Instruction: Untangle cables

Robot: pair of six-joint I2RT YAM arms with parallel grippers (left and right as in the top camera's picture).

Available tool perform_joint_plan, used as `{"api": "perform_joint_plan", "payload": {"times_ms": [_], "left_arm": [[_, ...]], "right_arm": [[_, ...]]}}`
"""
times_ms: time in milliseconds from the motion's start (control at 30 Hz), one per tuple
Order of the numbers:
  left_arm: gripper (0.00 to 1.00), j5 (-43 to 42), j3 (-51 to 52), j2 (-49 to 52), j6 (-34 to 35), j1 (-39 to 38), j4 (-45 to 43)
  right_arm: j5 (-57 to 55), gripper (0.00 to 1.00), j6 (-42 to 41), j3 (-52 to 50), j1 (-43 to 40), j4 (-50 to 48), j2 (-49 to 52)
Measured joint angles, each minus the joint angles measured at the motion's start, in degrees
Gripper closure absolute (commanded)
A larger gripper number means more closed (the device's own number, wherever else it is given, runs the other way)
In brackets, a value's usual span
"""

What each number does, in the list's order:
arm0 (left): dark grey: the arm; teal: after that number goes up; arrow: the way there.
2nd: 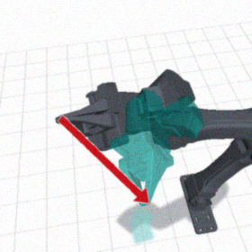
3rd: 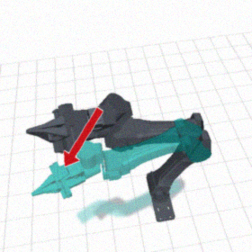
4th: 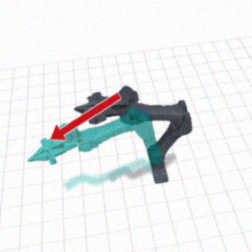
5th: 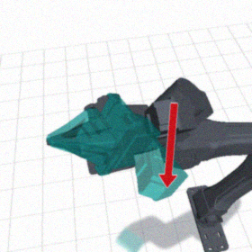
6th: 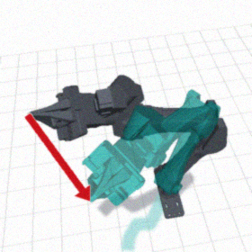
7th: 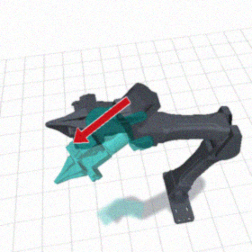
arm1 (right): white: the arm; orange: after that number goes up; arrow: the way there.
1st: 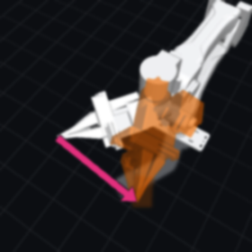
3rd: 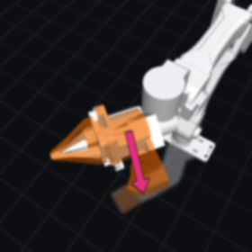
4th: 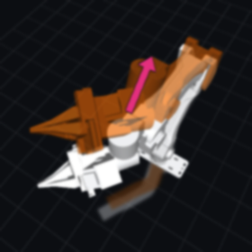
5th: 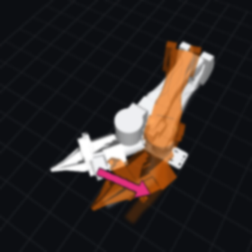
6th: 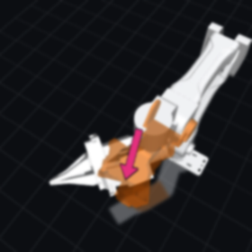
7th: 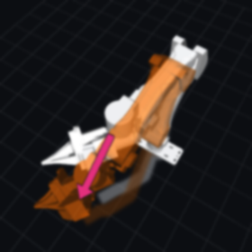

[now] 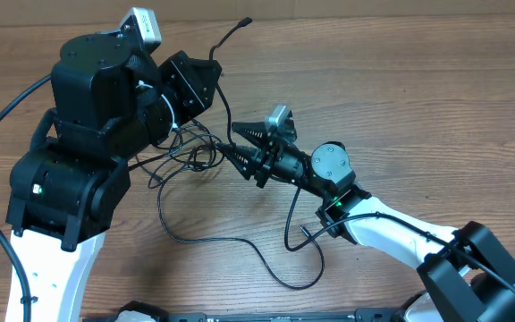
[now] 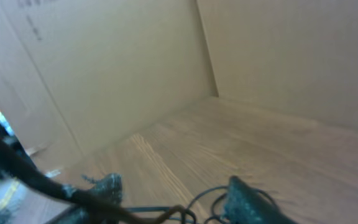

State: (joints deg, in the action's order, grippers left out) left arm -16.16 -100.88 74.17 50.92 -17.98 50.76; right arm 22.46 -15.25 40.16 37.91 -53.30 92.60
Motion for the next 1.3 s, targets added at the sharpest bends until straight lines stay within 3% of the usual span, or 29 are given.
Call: {"api": "perform_joint_plan", "payload": {"times_ms": [267,567,900,1300], "left_arm": [[0.96,-0.8,0.0,0.0,0.0,0.0,0.0],[0.96,1.5,0.0,0.2,-0.5,0.0,4.0],[0.96,8.0,0.0,0.6,-1.0,0.0,9.1],[0.96,10.6,0.0,0.6,-1.5,-0.4,13.0]], "right_arm": [[-0.3,0.96,-0.1,0.0,0.0,1.7,0.6],[1.0,0.96,-4.1,0.2,-9.2,11.6,-1.2],[-0.8,0.96,-2.4,0.3,-18.8,27.8,-18.0],[-6.0,0.96,3.2,0.3,-21.7,31.8,-41.2]]}}
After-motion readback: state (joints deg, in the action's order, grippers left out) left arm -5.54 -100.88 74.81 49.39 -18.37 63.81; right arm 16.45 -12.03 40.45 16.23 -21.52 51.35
